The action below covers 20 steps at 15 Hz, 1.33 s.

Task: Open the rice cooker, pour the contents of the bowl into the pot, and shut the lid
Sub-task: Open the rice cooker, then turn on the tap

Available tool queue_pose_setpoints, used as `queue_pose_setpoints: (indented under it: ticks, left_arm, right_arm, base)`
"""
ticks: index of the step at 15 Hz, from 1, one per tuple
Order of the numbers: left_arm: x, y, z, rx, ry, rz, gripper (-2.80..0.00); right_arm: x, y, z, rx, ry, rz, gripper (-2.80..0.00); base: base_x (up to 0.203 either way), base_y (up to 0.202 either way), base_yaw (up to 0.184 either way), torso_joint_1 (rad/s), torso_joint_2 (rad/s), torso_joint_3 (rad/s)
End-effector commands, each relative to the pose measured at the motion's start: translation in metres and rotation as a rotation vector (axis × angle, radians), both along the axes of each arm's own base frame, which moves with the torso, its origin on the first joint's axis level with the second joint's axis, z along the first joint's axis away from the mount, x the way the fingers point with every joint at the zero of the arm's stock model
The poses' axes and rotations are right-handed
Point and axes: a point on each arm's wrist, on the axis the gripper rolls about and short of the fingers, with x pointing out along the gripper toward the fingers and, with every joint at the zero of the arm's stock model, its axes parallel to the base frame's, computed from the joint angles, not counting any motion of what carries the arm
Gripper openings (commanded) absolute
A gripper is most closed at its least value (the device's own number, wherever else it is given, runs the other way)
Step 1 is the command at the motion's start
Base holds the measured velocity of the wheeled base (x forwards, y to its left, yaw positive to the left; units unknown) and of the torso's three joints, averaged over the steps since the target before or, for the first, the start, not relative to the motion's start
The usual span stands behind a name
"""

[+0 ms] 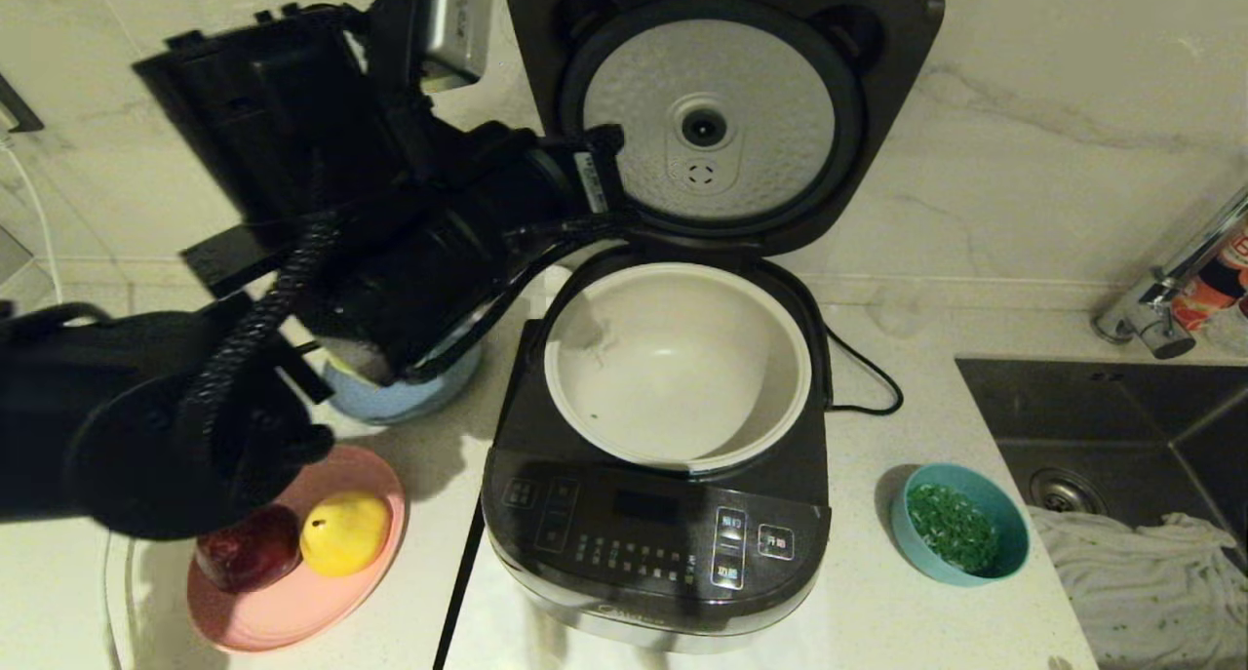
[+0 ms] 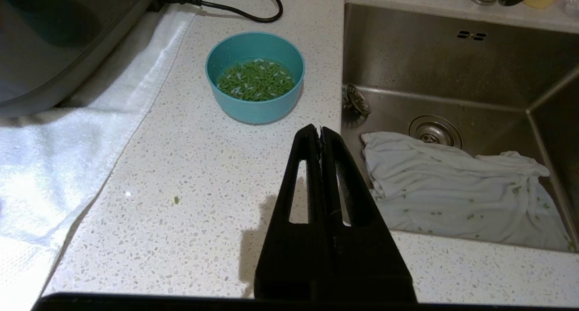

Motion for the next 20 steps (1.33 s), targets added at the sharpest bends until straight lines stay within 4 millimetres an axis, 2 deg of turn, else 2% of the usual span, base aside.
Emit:
queue_pose_setpoints:
  ticks: [1,4,6,8,10,13,14,15,17,20]
  left_arm:
    - [-0.049,0.042,0.018,-0.024,-0.027,0.005,-2.8]
    - [-0.1,0.091,0.016,-0.018,0.001,0.097,-2.8]
    - [-0.132,0.13,0.008,-0.018,0.016,0.221,-2.8]
    - [-0.162,0.167,-0.011,0.008,0.03,0.392,-2.8]
    - [-0.204,0.199,-0.034,0.03,0.018,0.578,-2.8]
    - [-0.259,0.22,-0.073,0.048,0.003,0.803,-2.8]
    - [-0.267,0.221,-0.088,0.051,0.025,0.899,-2.8]
    - [-0.266,0.221,-0.106,0.033,0.052,1.009,-2.8]
    - [-0.259,0.222,-0.13,0.01,0.075,1.097,-2.8]
    - [-0.26,0.222,-0.138,0.077,0.058,1.188,-2.8]
  right_arm:
    - [0.0,0.0,0.0,-0.001,-0.001,0.001,-2.8]
    - [0.0,0.0,0.0,-0.002,-0.003,0.001,-2.8]
    - [0.0,0.0,0.0,-0.001,-0.001,0.001,-2.8]
    - [0.0,0.0,0.0,-0.001,-0.001,0.001,-2.8]
    - [0.0,0.0,0.0,-0.001,-0.002,0.001,-2.8]
    - [0.0,0.0,0.0,-0.001,-0.001,0.001,-2.8]
    - [0.0,0.0,0.0,-0.001,-0.002,0.001,-2.8]
    - [0.0,0.0,0.0,-0.001,-0.002,0.001,-2.8]
    - [0.0,0.0,0.0,-0.001,0.001,0.001,-2.8]
    - [0.0,0.0,0.0,-0.001,0.001,0.001,-2.8]
  base:
    - [0.0,0.0,0.0,0.0,0.0,0.0]
    - [0.0,0.0,0.0,0.0,0.0,0.0]
    - [0.0,0.0,0.0,0.0,0.0,0.0]
    - [0.0,0.0,0.0,0.0,0.0,0.0]
    - [0.0,0.0,0.0,0.0,0.0,0.0]
    - [0.0,0.0,0.0,0.0,0.0,0.0]
    - [0.0,0.0,0.0,0.0,0.0,0.0]
    - [0.0,0.0,0.0,0.0,0.0,0.0]
    - [0.0,0.0,0.0,0.0,0.0,0.0]
    - [0.0,0.0,0.0,0.0,0.0,0.0]
